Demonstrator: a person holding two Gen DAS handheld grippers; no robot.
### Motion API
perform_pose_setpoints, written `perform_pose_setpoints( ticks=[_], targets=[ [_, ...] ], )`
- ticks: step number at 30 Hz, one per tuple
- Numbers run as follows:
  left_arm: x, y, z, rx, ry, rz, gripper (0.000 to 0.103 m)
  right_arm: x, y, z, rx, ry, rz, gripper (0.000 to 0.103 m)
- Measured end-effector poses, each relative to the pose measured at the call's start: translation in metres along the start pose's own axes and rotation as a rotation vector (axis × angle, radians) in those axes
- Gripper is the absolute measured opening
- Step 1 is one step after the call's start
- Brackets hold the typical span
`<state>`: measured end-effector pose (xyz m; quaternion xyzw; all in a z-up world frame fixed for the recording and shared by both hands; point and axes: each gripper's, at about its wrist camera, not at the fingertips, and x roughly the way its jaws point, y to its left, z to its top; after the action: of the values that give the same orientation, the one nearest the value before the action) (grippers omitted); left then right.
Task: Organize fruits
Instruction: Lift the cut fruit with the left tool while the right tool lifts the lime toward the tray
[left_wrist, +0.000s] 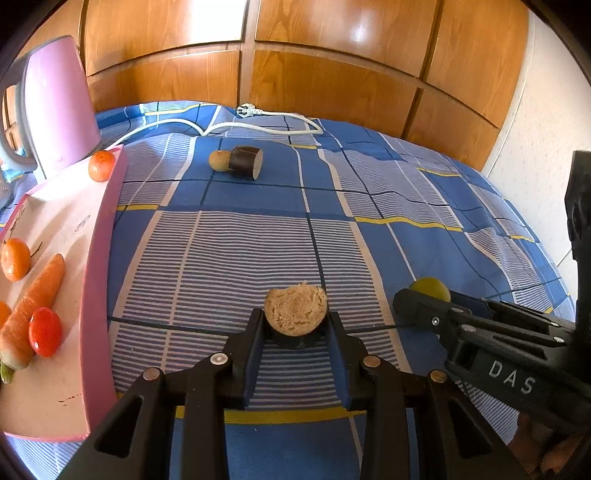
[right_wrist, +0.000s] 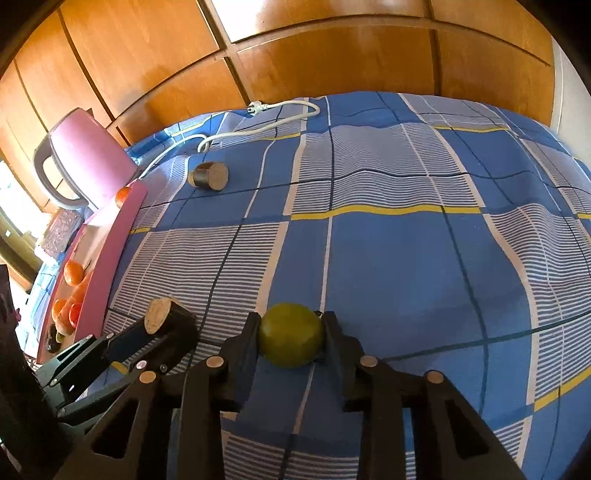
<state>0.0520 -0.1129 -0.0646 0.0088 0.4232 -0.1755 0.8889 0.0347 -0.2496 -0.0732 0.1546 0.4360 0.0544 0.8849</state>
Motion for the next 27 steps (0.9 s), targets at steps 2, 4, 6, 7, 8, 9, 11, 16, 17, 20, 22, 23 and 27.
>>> perform_pose_setpoints(
  ticks=[2, 4, 6, 7, 8, 9, 11, 16, 17, 20, 22, 23, 27],
  targets=[
    [-0.001, -0.001, 0.0, 0.006, 0.0, 0.008, 0.033, -0.001, 0.004, -0.002, -0.027, 0.0, -0.022, 0.033],
    [-0.003, -0.001, -0.001, 0.009, 0.003, 0.013, 0.033, -0.002, 0.007, -0.004, -0.047, 0.001, -0.036, 0.033],
    [-0.005, 0.0, -0.001, 0.008, 0.006, 0.021, 0.033, -0.004, 0.008, -0.005, -0.049, 0.004, -0.037, 0.033],
    [-0.007, 0.0, -0.001, 0.004, 0.007, 0.025, 0.033, -0.005, 0.008, -0.006, -0.047, 0.006, -0.036, 0.033],
    [-0.009, 0.001, -0.001, -0.002, 0.01, 0.026, 0.033, -0.006, 0.008, -0.007, -0.046, 0.01, -0.036, 0.033],
    [-0.01, 0.002, -0.001, -0.011, 0.012, 0.027, 0.033, -0.007, 0.008, -0.008, -0.044, 0.013, -0.036, 0.033],
    [-0.015, 0.005, -0.002, -0.029, 0.009, 0.029, 0.033, -0.009, 0.008, -0.009, -0.04, 0.017, -0.033, 0.033],
    [-0.034, 0.009, 0.001, -0.039, -0.032, 0.036, 0.033, -0.013, 0.012, -0.013, -0.043, 0.024, -0.031, 0.033],
    [-0.037, 0.009, 0.001, -0.036, -0.04, 0.038, 0.033, -0.013, 0.012, -0.013, -0.043, 0.025, -0.029, 0.033],
    [-0.046, 0.007, 0.002, -0.027, -0.058, 0.045, 0.033, -0.014, 0.015, -0.014, -0.046, 0.028, -0.025, 0.033],
    [-0.051, 0.007, 0.002, -0.024, -0.068, 0.046, 0.033, -0.015, 0.018, -0.015, -0.052, 0.03, -0.024, 0.033],
    [-0.053, 0.008, 0.002, -0.023, -0.074, 0.048, 0.033, -0.015, 0.019, -0.016, -0.057, 0.032, -0.025, 0.033],
    [-0.059, 0.011, 0.004, -0.035, -0.088, 0.054, 0.033, -0.018, 0.023, -0.017, -0.063, 0.029, -0.016, 0.033]
  ],
)
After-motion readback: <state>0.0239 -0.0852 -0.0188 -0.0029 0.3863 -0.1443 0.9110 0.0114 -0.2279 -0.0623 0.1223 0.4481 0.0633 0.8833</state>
